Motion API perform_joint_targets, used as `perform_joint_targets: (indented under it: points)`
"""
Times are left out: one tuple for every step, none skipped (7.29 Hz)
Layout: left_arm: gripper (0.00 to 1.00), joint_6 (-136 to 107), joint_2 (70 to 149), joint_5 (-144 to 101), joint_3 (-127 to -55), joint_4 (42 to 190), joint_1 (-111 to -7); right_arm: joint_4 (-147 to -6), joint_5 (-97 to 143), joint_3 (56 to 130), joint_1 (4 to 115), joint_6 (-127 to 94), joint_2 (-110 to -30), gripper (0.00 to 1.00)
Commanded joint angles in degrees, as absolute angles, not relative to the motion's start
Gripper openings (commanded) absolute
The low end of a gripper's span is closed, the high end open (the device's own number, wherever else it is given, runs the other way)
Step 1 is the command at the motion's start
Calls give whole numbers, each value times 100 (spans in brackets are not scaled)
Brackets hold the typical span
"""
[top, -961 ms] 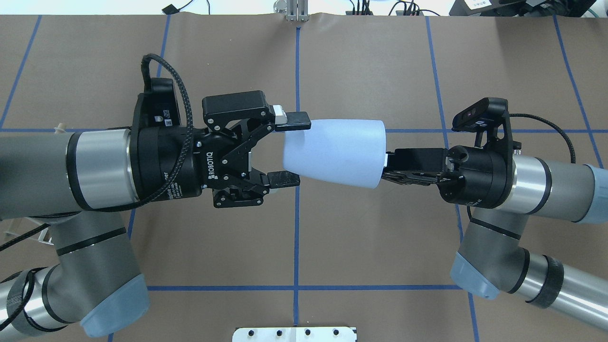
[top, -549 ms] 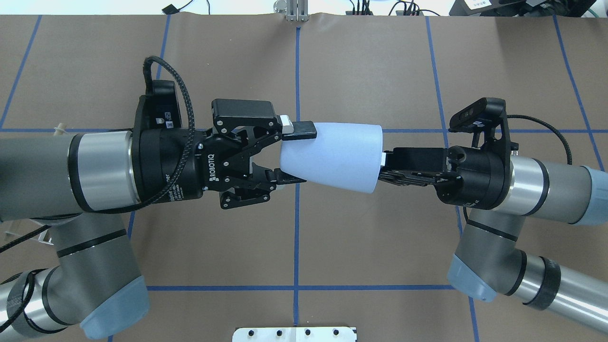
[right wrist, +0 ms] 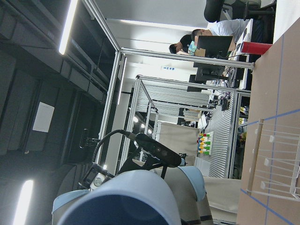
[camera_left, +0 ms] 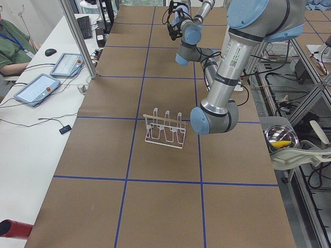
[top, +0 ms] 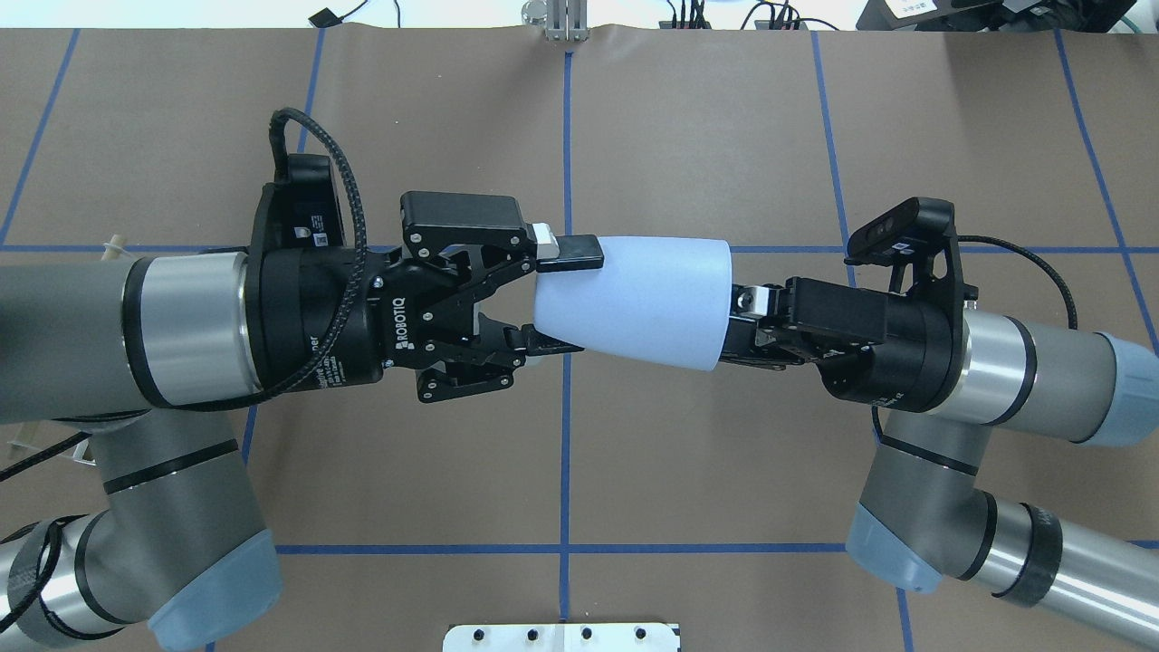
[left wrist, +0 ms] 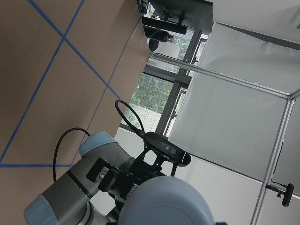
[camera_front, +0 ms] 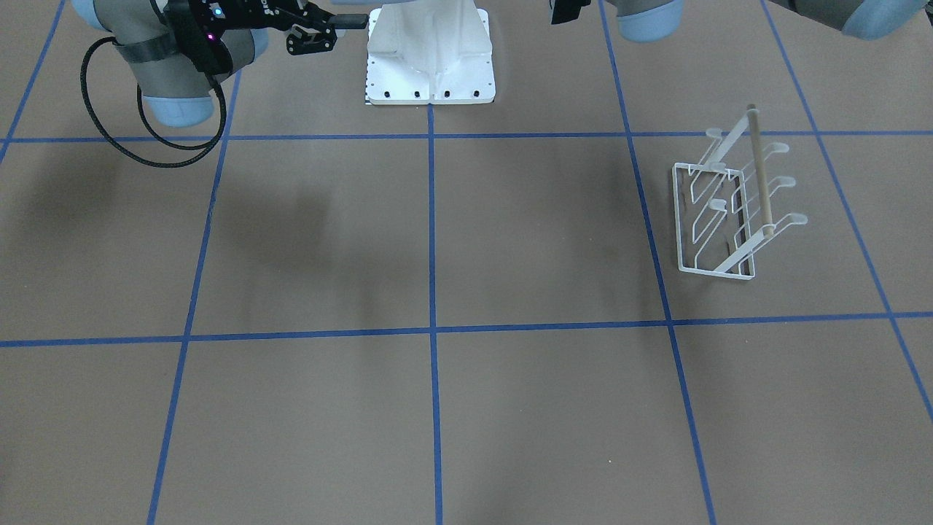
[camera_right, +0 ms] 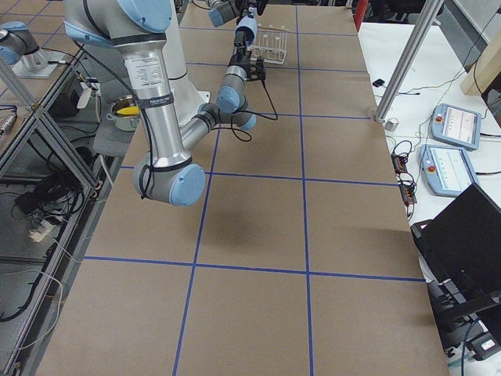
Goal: Hang cup on cup holder
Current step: 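Open the right gripper and withdraw it while the left gripper carries the cup away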
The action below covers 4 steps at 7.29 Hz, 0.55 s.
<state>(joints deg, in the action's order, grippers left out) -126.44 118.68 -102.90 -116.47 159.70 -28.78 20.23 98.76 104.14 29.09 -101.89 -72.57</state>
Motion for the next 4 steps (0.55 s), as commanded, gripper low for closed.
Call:
perform_joint_targets:
  points:
    - [0, -12499, 11857, -10292, -11663, 15996, -2961, 2022, 9870, 10432, 3022, -10187, -7382, 100]
    - [0, -12307, 11839, -10283, -11654, 15970, -3084, 1987, 9931, 10424, 3267, -10169, -7618, 100]
    - [0, -12044, 11821, -10292, -11628, 15900, -3224, 1873, 10062, 10372, 3600, -10160, -7820, 100]
    - [0, -11780, 11769, -10301, -11611, 15873, -3373, 1585, 10333, 10293, 4065, -10117, -7918, 100]
